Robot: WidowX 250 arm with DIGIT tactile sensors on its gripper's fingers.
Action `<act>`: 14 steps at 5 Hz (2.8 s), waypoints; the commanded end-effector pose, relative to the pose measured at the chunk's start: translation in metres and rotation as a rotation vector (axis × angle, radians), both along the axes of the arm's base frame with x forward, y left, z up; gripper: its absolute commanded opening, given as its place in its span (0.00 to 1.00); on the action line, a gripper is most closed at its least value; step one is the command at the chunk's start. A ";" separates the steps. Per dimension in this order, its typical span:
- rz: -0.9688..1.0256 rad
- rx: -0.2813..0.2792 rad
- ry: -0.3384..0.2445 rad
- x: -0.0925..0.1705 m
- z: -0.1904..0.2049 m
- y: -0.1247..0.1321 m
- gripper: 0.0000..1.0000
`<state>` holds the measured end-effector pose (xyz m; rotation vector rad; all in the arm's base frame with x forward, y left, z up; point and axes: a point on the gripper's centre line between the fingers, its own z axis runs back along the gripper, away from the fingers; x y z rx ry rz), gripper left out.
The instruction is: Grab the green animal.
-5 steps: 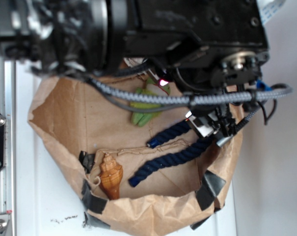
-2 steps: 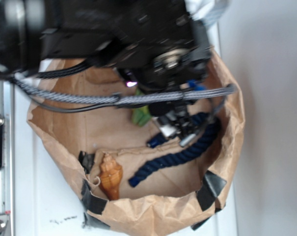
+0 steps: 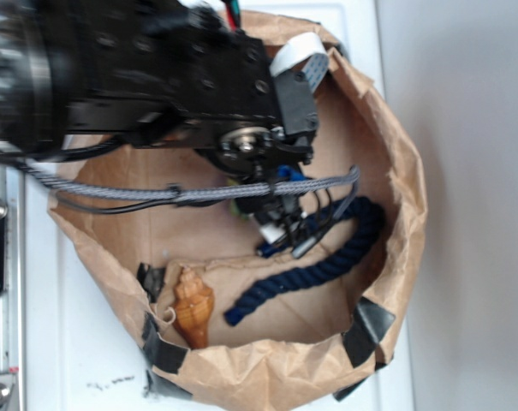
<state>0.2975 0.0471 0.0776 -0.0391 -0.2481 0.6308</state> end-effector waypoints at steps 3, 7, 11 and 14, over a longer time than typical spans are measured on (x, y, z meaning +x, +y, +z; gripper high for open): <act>0.009 0.063 -0.006 0.051 -0.027 0.011 1.00; -0.034 -0.055 -0.027 0.052 0.021 0.007 0.00; -0.145 0.067 -0.024 -0.016 0.141 -0.004 0.00; -0.204 0.036 -0.052 -0.005 0.096 0.004 1.00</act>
